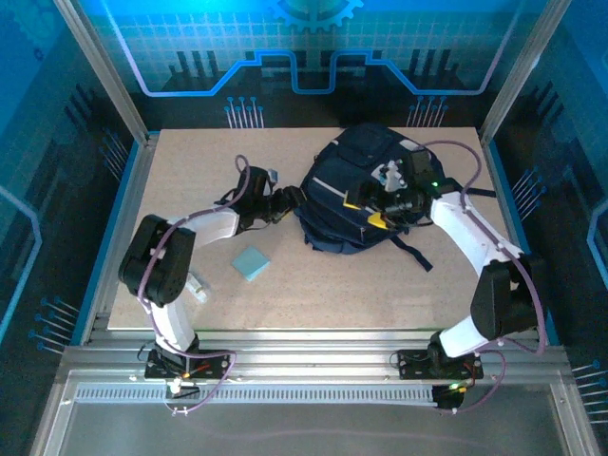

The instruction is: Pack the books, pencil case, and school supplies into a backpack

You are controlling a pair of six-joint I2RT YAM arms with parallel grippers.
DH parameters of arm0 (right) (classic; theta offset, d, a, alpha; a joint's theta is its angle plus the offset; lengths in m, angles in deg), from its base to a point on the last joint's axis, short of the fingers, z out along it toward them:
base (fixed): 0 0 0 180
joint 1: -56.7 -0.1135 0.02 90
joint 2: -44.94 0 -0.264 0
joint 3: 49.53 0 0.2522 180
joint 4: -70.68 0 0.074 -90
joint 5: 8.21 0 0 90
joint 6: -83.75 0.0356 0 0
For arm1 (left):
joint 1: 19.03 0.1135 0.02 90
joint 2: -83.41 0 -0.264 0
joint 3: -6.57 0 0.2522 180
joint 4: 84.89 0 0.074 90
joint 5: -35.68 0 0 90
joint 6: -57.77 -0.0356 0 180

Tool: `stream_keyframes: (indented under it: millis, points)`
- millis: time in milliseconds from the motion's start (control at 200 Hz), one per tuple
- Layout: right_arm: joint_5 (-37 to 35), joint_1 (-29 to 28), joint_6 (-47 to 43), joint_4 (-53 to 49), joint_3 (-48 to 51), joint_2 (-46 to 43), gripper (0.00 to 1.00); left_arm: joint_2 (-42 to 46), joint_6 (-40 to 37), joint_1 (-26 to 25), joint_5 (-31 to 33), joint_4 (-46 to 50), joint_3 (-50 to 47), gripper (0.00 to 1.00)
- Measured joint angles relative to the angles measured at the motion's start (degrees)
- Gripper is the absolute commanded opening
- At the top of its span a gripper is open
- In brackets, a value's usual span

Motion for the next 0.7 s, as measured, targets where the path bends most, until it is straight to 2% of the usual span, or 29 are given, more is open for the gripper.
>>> stream_keyframes:
  millis: [55,190,345,515,645,700]
  points:
    - [-3.65,1.16,-0.92,-0.7,0.39,-0.61,0.89,1.81,-2.6,0.13,0.55,2.25,0.87,0.85]
    - [-10.82,2.34,-1.95,0.02,2.08,-0.85,0.64,5.9,-6.19,-0.59,1.79,6.4,1.62,0.86]
    - [-14.34,3.54,-0.17,3.04,4.83,0.87,0.54,7.85,-8.37,-4.52,4.46,8.98,1.62,0.85]
    - [-15.39,3.72,1.84,8.5,5.97,5.53,0.47,8.13,-8.57,-12.74,8.59,9.49,1.36,0.81]
    - [-15.08,3.72,3.74,13.27,6.32,9.68,0.46,7.85,-8.55,-17.92,11.13,8.94,1.18,0.79]
    - [-14.91,3.72,4.26,14.86,6.32,11.39,0.36,7.06,-8.52,-19.41,11.74,8.15,1.27,0.78]
